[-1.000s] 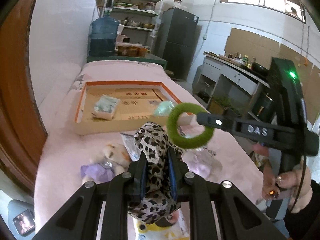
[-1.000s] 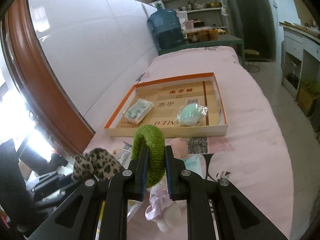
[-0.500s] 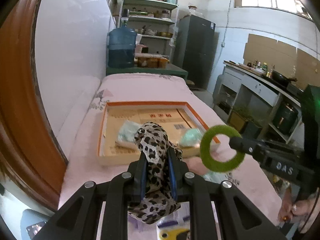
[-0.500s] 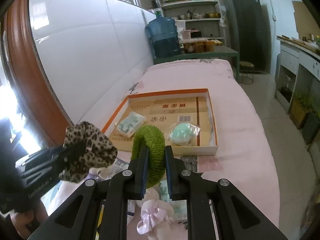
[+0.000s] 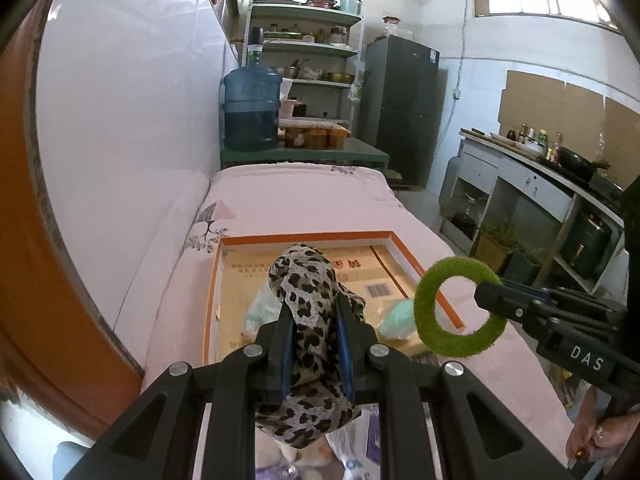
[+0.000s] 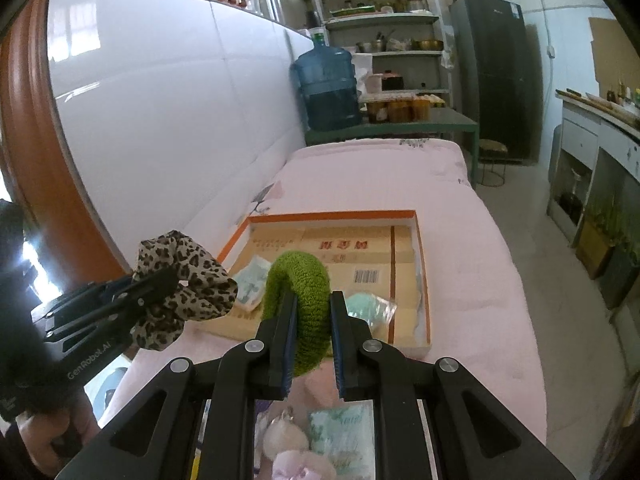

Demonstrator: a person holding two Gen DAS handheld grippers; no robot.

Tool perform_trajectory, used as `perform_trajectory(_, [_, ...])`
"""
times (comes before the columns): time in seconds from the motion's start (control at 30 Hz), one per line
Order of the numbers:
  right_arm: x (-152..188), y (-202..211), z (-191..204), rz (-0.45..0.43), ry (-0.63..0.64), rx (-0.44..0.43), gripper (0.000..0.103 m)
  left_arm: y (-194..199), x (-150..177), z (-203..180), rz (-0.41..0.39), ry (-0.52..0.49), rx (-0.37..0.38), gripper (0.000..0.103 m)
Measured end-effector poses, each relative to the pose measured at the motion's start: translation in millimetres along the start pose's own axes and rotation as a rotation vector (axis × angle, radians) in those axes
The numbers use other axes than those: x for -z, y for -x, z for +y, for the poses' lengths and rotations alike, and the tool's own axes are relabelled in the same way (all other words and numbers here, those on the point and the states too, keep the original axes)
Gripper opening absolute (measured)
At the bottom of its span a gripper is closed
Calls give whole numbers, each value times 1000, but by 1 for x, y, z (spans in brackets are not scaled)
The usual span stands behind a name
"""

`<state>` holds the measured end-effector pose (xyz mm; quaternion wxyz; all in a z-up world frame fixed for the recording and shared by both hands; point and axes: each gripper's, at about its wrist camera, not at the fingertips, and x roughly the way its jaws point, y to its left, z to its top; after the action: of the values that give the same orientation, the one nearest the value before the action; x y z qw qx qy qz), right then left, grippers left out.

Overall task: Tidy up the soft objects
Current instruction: 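Carry the leopard-print cloth and green ring over the box lid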

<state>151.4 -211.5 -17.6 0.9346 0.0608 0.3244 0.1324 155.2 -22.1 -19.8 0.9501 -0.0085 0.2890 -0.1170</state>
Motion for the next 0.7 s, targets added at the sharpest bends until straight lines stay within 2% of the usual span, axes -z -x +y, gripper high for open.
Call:
perform_trajectory(0.5, [-45,-40,-18,6,-2,41,16,-48,-31,14,29,18,-62,19])
perform_trajectory(0.7, [-55,-64,-24,48,7,45,16,-69,-37,22,59,31,-71,19])
